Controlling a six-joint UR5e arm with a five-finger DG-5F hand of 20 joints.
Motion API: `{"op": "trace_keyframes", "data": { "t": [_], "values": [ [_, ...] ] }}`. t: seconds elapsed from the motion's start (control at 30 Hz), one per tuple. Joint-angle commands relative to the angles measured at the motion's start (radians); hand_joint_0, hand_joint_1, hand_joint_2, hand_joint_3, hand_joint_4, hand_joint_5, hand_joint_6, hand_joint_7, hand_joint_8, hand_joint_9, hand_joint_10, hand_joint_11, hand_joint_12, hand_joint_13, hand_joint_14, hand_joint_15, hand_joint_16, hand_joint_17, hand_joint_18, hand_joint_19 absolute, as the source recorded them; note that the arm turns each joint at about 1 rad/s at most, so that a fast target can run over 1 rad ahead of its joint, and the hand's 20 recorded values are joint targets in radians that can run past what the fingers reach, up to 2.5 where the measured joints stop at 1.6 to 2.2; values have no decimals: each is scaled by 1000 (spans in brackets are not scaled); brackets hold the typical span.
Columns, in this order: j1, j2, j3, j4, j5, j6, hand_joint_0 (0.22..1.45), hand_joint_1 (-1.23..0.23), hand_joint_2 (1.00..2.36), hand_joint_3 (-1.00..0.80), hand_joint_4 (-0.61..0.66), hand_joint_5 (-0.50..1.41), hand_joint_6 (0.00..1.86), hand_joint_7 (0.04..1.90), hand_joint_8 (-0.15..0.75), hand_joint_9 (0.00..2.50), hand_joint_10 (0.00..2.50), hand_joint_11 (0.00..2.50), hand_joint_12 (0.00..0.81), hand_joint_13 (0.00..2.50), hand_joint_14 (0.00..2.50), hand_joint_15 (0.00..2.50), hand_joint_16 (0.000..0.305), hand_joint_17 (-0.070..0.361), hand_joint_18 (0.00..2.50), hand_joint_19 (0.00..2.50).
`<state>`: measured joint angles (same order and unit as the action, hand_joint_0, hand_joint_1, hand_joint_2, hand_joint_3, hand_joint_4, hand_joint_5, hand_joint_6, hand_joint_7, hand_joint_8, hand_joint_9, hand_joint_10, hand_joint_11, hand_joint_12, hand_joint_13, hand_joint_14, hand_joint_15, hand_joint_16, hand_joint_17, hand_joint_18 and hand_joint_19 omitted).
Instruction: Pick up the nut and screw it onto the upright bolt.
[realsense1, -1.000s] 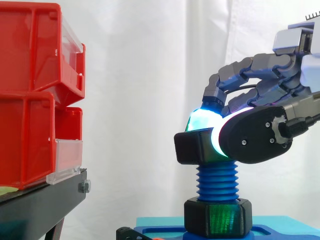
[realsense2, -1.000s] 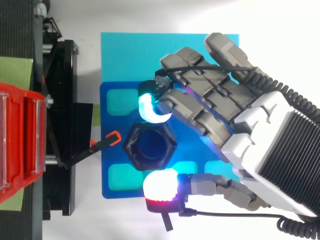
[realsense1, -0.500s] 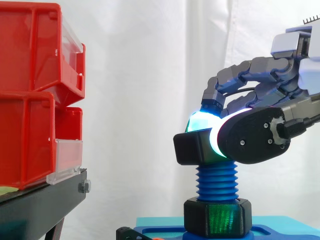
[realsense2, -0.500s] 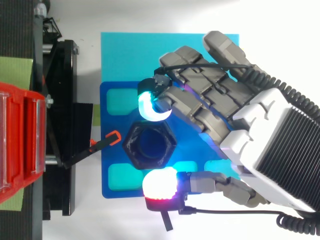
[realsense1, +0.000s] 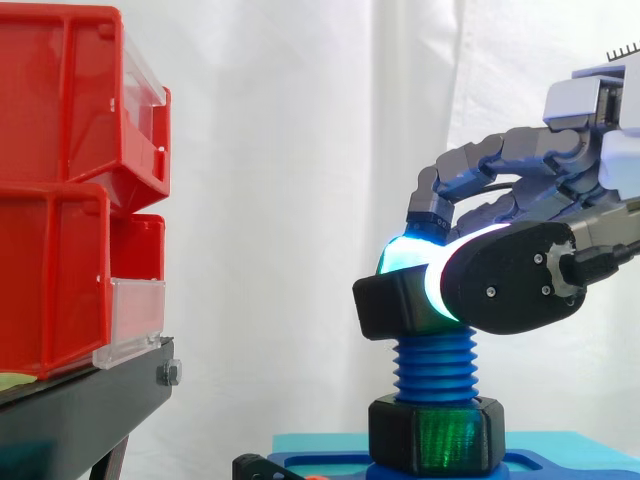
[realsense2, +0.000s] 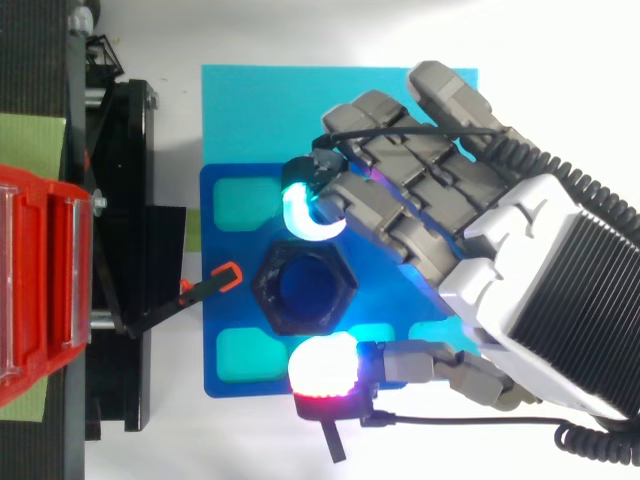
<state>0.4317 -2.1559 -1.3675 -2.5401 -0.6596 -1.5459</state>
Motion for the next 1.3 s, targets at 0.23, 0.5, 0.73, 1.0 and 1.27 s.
{"op": "trace_keyframes", "data": {
  "t": [0.23,0.5,0.73,1.0,1.27],
  "values": [
    [-1,-1,1,1,-23,1,514,-631,1000,-500,271,-123,515,1199,283,564,0,0,269,519,0,0,27,60,295,0],
    [1,1,7,-3,-18,1,515,-629,1000,-500,265,-122,515,1198,281,562,0,0,268,516,0,0,27,60,293,0],
    [-2,1,15,-43,-26,4,515,-630,1000,-500,268,-122,514,1198,280,563,0,0,265,514,0,0,27,60,294,0],
    [-5,1,15,-72,-26,27,515,-628,1000,-500,269,-122,514,1199,281,565,0,0,263,513,0,0,26,60,295,0],
    [-16,1,15,-134,-28,87,516,-628,1000,-500,267,-122,514,1204,280,564,0,0,262,511,0,0,27,60,295,0]
  ]
}}
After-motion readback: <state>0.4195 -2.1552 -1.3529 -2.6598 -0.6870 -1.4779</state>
